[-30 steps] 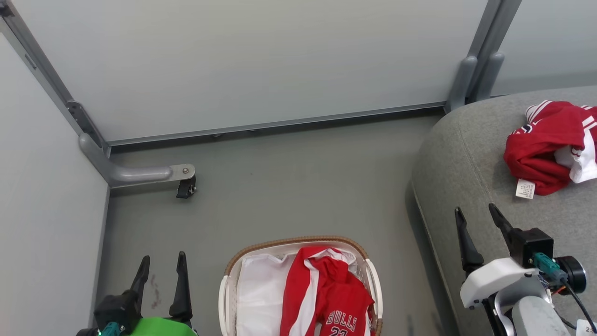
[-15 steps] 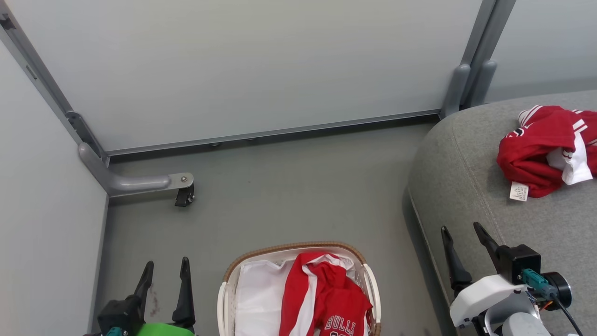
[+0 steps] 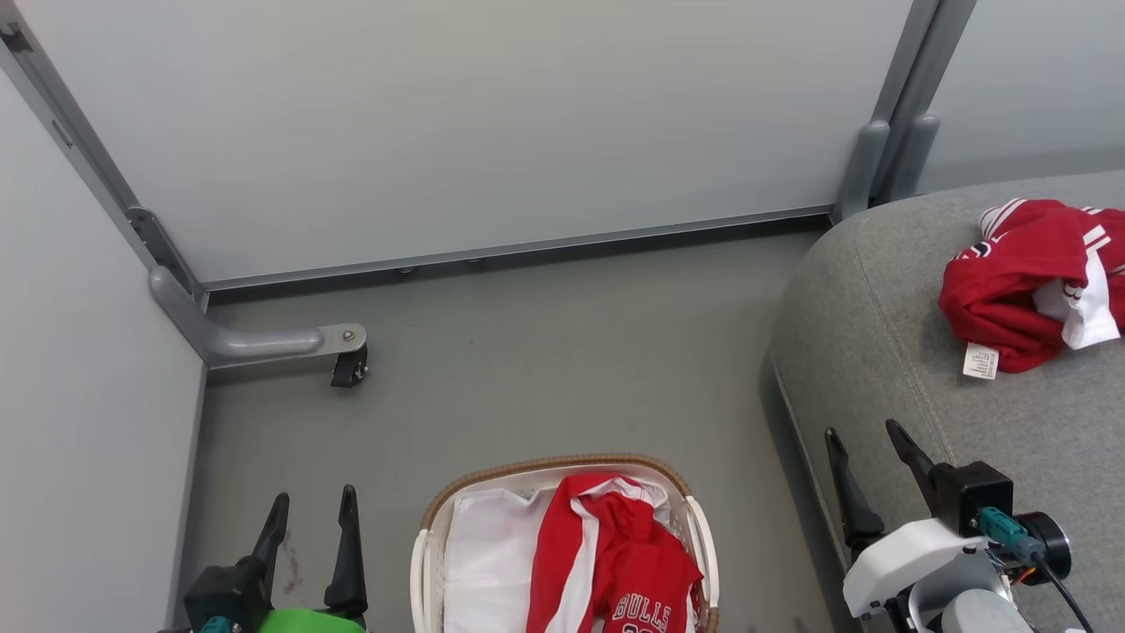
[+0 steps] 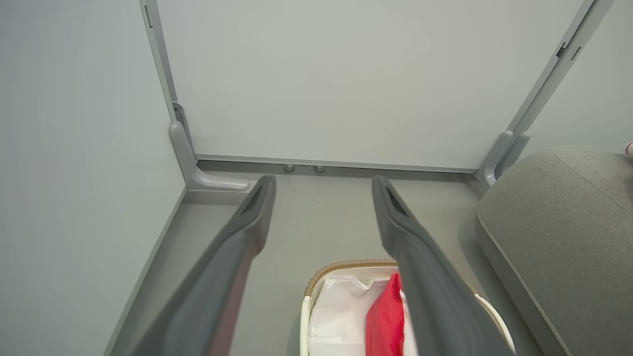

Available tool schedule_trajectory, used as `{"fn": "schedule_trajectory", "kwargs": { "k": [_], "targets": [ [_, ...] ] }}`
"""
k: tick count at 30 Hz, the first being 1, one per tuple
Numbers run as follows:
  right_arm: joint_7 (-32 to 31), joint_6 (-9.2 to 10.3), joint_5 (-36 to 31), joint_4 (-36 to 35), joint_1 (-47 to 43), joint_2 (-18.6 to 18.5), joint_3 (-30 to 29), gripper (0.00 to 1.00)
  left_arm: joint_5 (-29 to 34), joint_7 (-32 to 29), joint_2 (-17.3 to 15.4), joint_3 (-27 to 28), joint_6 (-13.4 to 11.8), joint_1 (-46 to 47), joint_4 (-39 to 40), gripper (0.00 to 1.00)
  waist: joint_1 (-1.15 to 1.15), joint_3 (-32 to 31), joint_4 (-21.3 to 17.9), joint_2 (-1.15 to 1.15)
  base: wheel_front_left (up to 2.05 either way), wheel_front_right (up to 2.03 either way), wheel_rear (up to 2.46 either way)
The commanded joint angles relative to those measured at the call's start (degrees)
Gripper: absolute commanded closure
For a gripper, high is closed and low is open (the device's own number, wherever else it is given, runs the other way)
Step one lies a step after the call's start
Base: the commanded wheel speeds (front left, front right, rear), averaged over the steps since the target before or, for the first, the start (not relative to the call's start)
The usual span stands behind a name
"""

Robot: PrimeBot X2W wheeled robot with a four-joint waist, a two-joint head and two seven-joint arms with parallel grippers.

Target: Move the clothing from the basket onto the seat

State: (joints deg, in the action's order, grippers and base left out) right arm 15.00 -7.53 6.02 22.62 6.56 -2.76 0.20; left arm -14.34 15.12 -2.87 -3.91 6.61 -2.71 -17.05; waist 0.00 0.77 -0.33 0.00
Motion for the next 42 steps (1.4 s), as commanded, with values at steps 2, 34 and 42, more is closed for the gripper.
{"fn": "schedule_trajectory", "kwargs": {
  "k": [2, 34, 42],
  "targets": [
    [0.3, 0.08, 0.3, -0.1, -0.1, -0.2, 0.0, 0.00, -0.2, 0.1, 0.0, -0.1, 0.0, -0.1, 0.0, 0.00, 0.00, 0.1, -0.1, 0.00, 0.00, 0.00, 0.00],
    [0.3, 0.08, -1.8, -12.4, 15.6, -0.2, 0.8, 0.00, 1.4, 0.0, -0.2, -28.4, 0.9, 31.5, -34.0, 0.00, 0.00, 33.8, -11.8, 0.00, 0.00, 0.00, 0.00],
    [0.3, 0.08, 0.3, -15.5, 18.0, -0.2, 2.3, 0.00, 0.8, 0.0, -0.2, -30.3, -0.4, 37.1, -44.0, 0.00, 0.00, 40.2, -14.7, 0.00, 0.00, 0.00, 0.00]
  ]
}}
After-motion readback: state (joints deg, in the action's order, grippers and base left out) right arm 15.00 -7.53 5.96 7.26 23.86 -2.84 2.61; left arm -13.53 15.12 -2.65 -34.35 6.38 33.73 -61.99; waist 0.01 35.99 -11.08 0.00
